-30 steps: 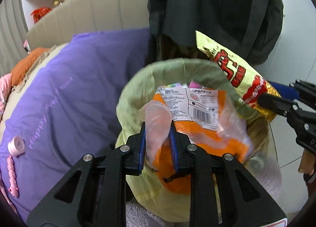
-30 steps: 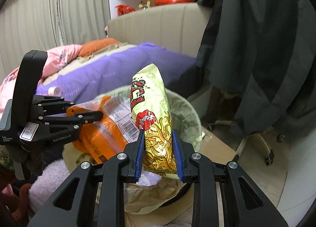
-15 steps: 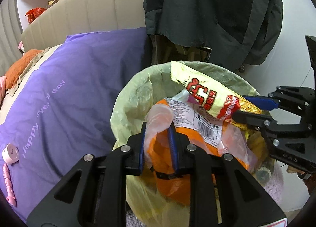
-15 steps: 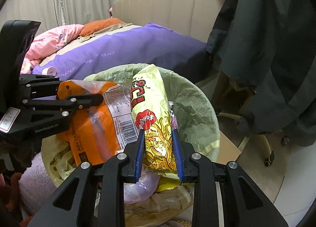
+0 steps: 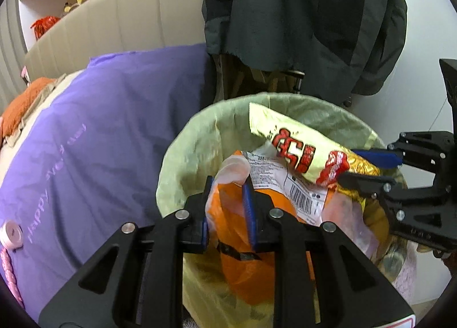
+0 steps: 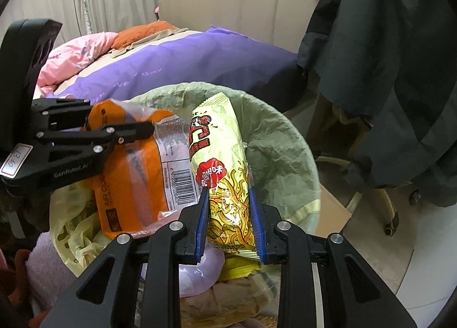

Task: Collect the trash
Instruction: 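Lower both bags into the bin and open both tools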

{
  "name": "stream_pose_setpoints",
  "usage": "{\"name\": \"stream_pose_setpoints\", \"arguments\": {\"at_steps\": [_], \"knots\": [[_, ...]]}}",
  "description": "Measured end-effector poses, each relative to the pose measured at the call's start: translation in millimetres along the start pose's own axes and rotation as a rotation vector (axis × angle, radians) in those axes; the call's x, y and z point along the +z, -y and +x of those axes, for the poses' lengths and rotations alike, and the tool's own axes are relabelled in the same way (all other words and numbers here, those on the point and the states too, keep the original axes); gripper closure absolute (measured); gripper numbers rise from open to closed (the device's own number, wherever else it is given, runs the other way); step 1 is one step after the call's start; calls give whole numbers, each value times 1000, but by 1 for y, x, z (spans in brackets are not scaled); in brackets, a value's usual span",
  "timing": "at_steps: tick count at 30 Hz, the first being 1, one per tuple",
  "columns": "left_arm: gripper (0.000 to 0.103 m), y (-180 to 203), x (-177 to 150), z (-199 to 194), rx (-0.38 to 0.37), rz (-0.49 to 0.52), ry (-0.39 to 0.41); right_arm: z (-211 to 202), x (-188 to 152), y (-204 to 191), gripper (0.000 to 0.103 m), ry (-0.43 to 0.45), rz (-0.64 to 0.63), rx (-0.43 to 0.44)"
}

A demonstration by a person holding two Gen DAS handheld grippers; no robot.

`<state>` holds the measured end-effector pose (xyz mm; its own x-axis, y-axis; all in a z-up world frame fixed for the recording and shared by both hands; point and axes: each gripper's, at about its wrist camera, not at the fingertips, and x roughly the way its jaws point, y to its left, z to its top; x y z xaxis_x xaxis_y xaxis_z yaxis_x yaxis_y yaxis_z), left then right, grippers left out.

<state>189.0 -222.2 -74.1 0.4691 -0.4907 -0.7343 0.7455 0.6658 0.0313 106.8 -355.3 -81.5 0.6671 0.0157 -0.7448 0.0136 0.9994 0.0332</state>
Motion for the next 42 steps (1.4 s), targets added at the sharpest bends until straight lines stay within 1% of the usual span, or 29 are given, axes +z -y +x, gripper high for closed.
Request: {"name": "stream_pose_setpoints", "arguments": {"at_steps": [7,11,17,22,24,25,27,28,29,30,31,32,33,35,37,39,42], "knots": [[84,-2,-1,-3,-40,-34,-4,-2,-5,3,77,-4,42,20],[84,-5,-2,-9,-77,-76,3,-7,-9,2,77,3,50,24],[82,-4,-2,-14,-89,-100,-5,-11,-12,4,77,19,72,24],[82,-8,4,-14,-106,-138,11,-16,-14,5,76,49,102,12],[82,-9,6,-14,-105,-138,17,-20,-15,8,75,63,129,23],[80,-9,7,-15,-109,-138,23,-21,-16,9,75,69,143,31],[73,-11,6,-18,-130,-147,28,-23,-16,14,72,76,172,49],[71,-13,5,-20,-142,-158,29,-25,-17,15,67,81,181,56],[66,-15,3,-24,-152,-173,30,-26,-18,15,64,87,184,61],[58,-17,2,-29,-156,-186,35,-29,-19,15,60,97,184,63],[53,-18,0,-33,-155,-196,42,-31,-19,14,59,105,184,63],[44,-20,-1,-40,-146,-205,52,-34,-18,13,58,111,183,59],[38,-22,-3,-48,-127,-213,61,-38,-18,11,58,118,186,54],[35,-26,-7,-64,-77,-230,83,-48,-19,7,57,144,194,50],[32,-30,-14,-83,-24,-252,100,-61,-18,1,52,178,200,50],[31,-34,-24,-107,15,-276,118,-77,-19,-8,51,212,206,57],[31,-34,-45,-145,79,-281,148,-100,-23,-24,51,244,214,77]]}}
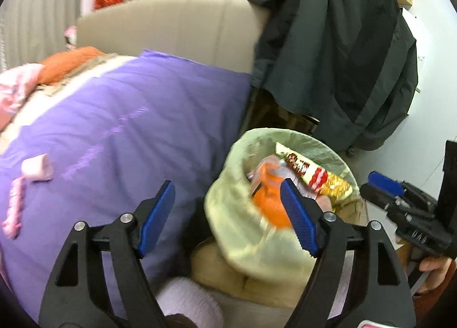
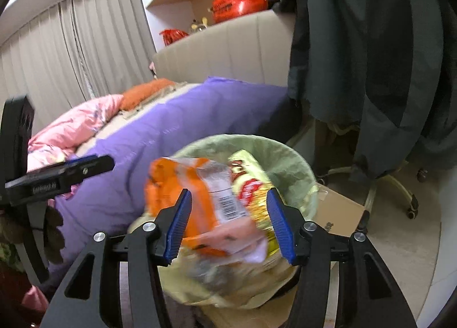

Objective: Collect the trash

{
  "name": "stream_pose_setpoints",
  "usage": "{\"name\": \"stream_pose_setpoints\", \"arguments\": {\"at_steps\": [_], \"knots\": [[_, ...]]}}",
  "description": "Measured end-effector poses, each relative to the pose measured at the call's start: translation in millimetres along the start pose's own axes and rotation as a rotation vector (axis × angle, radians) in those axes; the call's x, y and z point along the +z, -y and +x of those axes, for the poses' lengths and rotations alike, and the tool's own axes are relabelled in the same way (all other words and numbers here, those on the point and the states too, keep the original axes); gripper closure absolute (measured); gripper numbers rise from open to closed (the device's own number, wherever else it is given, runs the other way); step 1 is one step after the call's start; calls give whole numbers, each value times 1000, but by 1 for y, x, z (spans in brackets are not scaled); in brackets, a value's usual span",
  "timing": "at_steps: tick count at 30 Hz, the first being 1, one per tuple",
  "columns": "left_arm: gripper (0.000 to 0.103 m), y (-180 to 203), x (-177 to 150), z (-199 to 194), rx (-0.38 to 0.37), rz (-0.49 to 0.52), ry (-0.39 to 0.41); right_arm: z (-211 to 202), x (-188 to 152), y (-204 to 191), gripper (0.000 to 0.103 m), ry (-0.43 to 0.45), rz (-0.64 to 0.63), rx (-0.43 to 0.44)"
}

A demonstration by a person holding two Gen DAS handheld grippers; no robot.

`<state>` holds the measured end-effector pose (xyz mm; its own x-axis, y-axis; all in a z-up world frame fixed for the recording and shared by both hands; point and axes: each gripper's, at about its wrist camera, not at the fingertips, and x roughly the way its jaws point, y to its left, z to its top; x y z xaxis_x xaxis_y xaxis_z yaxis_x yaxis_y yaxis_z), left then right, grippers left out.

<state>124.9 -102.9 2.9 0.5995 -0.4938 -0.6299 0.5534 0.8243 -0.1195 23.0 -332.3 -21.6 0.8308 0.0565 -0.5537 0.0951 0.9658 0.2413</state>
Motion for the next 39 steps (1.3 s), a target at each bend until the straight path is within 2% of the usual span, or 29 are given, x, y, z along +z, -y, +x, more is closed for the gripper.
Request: {"name": "stream_pose_setpoints", "arguments": {"at_steps": [4,8,12,15,21,32,39], "knots": [[31,-6,-33,-60,88,18,54,-28,-11,-37,51,13,-24,5],[31,-13,-64,-105,161,18,92,-56,-33,-77,51,36,-59,69],[31,-15,-89,-136,254,1,115,-74,-53,-108,51,50,-109,52],[31,-13,-101,-151,296,1,127,-80,-64,-115,51,45,-89,61],[31,-11,-113,-164,334,-5,131,-85,-77,-125,51,15,-110,71],[31,-9,-115,-174,365,-1,139,-99,-81,-128,51,56,-131,66],[31,-7,-117,-177,376,1,144,-99,-81,-128,51,52,-127,75]]}}
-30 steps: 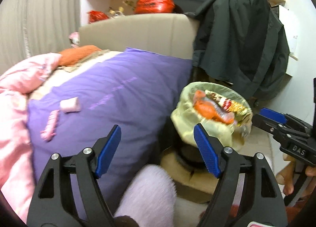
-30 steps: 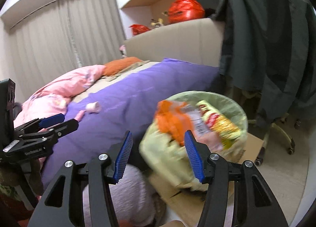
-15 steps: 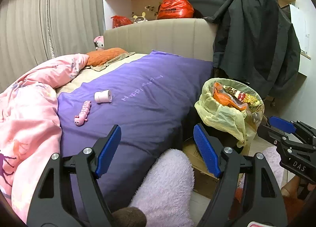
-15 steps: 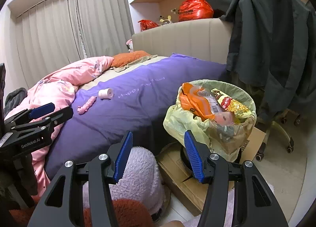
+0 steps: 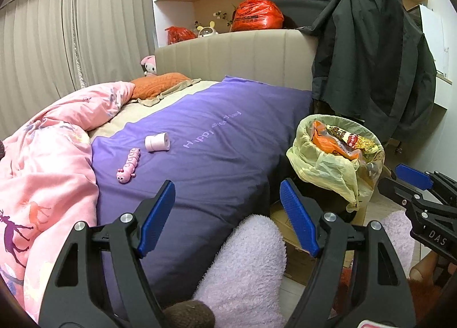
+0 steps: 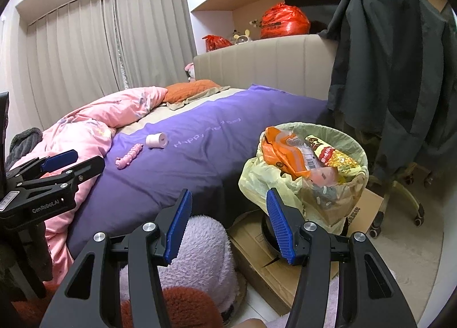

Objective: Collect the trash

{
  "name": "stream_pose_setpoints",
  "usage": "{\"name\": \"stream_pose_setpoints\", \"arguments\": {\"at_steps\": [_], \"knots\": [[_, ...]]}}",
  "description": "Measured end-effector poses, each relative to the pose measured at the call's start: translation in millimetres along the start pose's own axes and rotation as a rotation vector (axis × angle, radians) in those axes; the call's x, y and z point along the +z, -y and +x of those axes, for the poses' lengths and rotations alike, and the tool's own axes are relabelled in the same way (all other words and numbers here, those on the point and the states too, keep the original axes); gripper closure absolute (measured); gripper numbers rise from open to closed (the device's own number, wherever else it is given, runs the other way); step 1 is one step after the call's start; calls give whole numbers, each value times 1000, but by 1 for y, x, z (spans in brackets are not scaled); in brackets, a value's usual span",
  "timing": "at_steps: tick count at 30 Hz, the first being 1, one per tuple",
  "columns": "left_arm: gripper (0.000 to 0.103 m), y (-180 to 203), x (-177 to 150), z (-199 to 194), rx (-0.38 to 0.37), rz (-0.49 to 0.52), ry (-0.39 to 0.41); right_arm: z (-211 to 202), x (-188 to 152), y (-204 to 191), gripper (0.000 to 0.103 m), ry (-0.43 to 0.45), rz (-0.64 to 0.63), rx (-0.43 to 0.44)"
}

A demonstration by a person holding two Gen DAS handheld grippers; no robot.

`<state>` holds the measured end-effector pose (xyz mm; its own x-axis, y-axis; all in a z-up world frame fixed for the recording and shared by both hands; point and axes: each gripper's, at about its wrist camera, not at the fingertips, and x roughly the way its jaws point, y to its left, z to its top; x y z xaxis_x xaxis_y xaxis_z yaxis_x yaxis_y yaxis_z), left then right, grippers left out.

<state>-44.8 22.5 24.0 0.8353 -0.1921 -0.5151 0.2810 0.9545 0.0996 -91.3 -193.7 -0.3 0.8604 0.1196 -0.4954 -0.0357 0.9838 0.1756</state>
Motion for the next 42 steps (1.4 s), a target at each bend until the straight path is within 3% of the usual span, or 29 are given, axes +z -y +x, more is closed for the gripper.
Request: {"name": "stream_pose_setpoints", "arguments": {"at_steps": [42], "knots": [[31,2,-3,-1,-2,1,-15,-3,-3,3,51,9,-2,-1]]}}
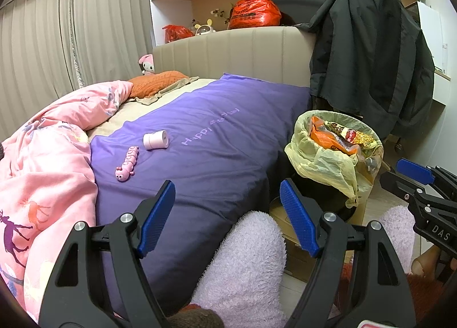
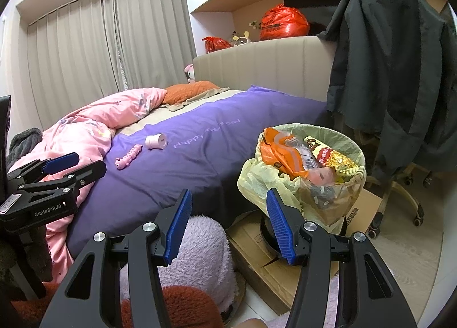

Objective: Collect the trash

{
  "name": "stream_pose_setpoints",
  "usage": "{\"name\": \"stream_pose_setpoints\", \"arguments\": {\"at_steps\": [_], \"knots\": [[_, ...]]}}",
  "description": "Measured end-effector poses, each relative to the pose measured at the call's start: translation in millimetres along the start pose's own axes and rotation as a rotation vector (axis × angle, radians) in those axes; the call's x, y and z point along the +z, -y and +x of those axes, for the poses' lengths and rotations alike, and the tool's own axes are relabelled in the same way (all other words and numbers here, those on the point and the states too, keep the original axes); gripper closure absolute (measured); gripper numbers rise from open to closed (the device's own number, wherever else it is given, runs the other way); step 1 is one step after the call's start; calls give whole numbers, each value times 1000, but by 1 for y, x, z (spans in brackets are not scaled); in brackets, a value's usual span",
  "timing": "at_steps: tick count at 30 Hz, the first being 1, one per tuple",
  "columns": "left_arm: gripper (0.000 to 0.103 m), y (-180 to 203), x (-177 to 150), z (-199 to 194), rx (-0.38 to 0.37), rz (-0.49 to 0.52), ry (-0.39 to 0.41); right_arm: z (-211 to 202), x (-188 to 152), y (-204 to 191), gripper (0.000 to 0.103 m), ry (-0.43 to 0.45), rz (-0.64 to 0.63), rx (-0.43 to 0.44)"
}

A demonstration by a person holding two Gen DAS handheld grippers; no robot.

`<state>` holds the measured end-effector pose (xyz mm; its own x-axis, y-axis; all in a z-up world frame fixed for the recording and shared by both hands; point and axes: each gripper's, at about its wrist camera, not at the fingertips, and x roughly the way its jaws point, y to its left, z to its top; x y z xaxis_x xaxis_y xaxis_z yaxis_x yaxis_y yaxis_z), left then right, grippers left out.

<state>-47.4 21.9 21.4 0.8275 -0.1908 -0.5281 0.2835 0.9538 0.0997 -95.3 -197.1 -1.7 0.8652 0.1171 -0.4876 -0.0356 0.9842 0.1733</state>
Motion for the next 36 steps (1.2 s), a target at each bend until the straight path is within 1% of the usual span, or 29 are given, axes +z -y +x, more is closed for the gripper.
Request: {"name": "stream_pose_setpoints", "arguments": {"at_steps": [33,36], "knots": [[31,-1,2,2,-5,11,3,0,0,2,51,0,-1,-1],[31,-2,3,2,-5,13,16,0,1,1,51,-3,-3,-4]]}}
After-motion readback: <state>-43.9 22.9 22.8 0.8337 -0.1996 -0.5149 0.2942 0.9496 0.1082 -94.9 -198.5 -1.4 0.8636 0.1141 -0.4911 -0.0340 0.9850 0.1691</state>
